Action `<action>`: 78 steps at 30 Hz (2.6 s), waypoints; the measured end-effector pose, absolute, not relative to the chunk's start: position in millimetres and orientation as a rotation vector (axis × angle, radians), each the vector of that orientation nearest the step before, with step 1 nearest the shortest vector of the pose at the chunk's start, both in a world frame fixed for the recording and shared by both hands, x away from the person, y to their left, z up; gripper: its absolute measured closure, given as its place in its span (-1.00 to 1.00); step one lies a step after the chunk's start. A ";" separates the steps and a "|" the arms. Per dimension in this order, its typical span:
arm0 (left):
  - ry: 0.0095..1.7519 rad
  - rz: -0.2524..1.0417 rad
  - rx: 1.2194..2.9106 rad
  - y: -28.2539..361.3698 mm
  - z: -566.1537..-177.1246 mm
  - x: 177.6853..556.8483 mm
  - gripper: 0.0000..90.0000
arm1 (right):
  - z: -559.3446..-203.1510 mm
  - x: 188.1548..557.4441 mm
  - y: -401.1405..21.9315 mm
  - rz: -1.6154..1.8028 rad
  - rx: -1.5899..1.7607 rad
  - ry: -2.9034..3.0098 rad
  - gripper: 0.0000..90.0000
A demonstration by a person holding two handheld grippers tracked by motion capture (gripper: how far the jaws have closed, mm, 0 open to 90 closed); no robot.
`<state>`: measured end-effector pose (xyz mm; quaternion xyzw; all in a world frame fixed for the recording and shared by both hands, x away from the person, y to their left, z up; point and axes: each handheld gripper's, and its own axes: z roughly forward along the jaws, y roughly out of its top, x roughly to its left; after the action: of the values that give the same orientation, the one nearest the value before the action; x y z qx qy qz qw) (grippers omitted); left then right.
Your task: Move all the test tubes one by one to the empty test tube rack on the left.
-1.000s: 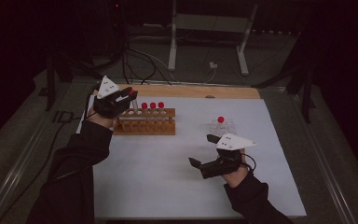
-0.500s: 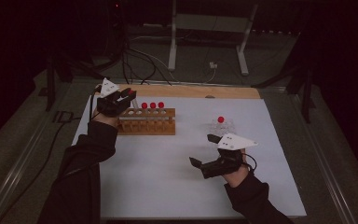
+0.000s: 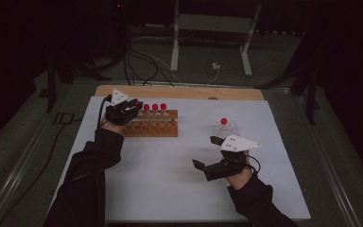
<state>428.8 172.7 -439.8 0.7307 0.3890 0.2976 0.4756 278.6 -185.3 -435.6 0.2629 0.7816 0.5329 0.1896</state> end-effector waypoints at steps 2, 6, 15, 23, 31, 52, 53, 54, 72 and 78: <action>0.957 0.720 1.799 172.9 -442.2 429.6 0.60 | -435.7 278.8 -185.5 1.499 0.741 2.198 -1.00; 0.966 0.722 1.819 170.9 -445.1 431.2 0.60 | -436.4 279.1 -184.7 1.493 0.740 2.202 -1.00; 0.985 0.717 1.826 169.5 -446.4 431.6 0.59 | -435.6 279.0 -185.6 1.496 0.742 2.200 -1.00; 0.994 0.699 1.809 171.2 -441.0 427.3 0.43 | -433.1 278.5 -187.7 1.511 0.741 2.186 -1.00; 0.967 0.671 1.793 177.3 -427.6 413.4 -0.01 | -425.5 279.9 -196.6 1.521 0.745 2.140 -1.00; 0.613 0.426 1.812 163.2 -425.8 331.9 -0.93 | -410.3 327.8 -255.4 1.423 0.839 2.050 -1.00; 0.600 0.414 1.816 161.5 -427.4 329.0 -0.93 | -412.4 331.5 -257.0 1.403 0.853 2.052 -1.00; 0.592 0.416 1.818 159.8 -429.0 326.1 -0.93 | -414.9 335.6 -258.7 1.395 0.868 2.057 -0.97; 0.538 0.369 1.839 148.2 -446.8 309.1 -0.93 | -464.7 384.2 -271.9 1.271 1.057 2.160 -0.14; 0.539 0.371 1.848 147.0 -448.9 309.2 -0.93 | -471.1 392.5 -269.4 1.263 1.040 2.195 0.21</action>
<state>309.2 147.0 -448.9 0.7830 0.2284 0.1571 0.5568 392.5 -269.4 -471.1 0.3721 0.7855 0.4520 0.2005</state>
